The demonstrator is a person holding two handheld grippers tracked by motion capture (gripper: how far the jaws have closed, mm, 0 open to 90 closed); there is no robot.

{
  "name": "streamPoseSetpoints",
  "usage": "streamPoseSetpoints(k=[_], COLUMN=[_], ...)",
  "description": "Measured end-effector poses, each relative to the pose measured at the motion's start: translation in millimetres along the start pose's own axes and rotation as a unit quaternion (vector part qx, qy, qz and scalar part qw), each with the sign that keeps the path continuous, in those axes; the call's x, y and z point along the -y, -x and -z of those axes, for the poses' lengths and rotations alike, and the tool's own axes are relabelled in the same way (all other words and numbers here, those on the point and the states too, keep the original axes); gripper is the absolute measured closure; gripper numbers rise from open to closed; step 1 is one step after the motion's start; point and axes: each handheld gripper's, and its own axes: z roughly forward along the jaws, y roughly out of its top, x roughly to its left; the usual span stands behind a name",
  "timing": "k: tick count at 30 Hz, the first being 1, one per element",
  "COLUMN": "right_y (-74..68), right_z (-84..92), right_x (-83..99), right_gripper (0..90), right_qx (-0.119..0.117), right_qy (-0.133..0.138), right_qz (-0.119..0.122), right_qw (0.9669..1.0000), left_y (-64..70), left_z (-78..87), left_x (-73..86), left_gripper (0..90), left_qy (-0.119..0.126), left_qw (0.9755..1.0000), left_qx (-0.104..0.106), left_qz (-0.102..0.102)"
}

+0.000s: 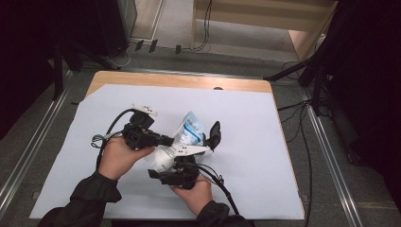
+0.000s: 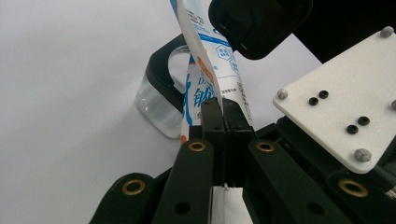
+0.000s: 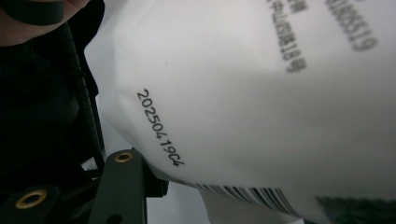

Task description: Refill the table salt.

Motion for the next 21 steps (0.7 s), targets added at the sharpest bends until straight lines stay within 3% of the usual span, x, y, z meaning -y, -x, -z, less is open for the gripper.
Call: streamPoseSetpoints(k=[10,21], right_y=[3.9,6.0], right_z=[1.8,-0.2], right_x=[-2.2,-2.1], right_gripper=[54.0,53.8], right_qx=[-0.028,-0.033], right_qy=[0.018,0.016], right_qz=[-0.02,-0.028], right_qw=[0.9992,0.9989], left_y=[-1.3,1.1], left_z=[2.0,-1.3], left_x=[-0.7,-2.7], left_gripper=[90.0,90.0], left_qy=[0.02,0.012], left_qw=[0.9997,0.9999], left_qx=[0.016,0.001], left_qz=[0.0,0.002])
